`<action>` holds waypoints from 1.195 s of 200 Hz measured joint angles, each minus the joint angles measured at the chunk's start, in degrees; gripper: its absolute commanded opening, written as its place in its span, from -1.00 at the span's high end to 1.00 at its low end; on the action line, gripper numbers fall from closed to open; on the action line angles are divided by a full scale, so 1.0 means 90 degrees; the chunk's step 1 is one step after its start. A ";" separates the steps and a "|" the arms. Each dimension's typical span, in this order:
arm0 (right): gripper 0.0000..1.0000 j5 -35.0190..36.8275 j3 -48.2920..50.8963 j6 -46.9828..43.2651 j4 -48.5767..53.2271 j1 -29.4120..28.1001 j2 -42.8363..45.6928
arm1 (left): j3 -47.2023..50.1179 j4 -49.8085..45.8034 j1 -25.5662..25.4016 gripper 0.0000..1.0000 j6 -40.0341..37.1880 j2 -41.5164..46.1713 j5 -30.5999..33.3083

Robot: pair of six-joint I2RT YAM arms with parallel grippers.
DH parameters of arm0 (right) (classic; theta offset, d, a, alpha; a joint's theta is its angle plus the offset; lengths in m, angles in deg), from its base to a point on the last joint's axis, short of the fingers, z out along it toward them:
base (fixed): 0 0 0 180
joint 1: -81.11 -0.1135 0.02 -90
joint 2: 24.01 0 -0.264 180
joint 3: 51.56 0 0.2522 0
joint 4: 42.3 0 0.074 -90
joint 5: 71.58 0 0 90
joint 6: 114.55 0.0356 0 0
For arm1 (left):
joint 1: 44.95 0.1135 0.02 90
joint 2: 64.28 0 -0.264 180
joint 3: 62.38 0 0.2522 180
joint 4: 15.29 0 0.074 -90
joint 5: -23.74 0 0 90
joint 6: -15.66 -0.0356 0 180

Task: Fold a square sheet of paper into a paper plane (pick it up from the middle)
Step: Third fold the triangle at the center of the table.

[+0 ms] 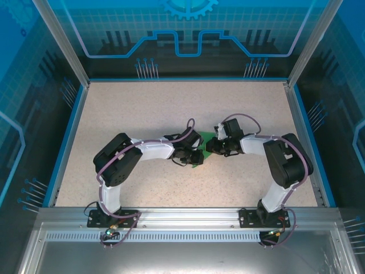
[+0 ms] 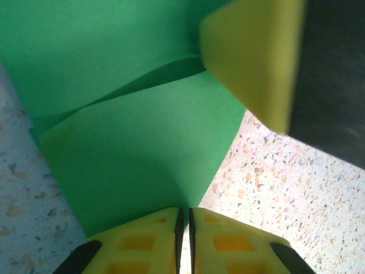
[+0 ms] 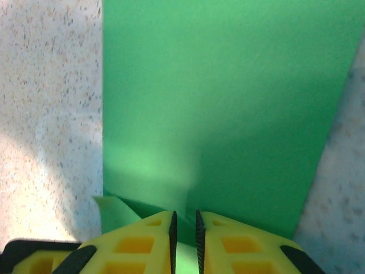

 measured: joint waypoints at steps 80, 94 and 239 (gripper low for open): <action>0.71 -0.0214 0.0721 0.0551 0.0272 0.0041 0.1421 | 0.0119 0.0192 0.0019 0.74 -0.0002 0.0027 -0.0046; 0.69 -0.0163 0.0804 0.0619 0.0403 0.0041 0.1732 | 0.0141 0.0211 0.0019 0.74 -0.0005 0.0036 -0.0046; 0.85 -0.0491 0.0821 0.1316 -0.0498 -0.0423 0.0347 | 0.0425 0.0386 0.0027 0.74 -0.0005 0.0228 -0.0044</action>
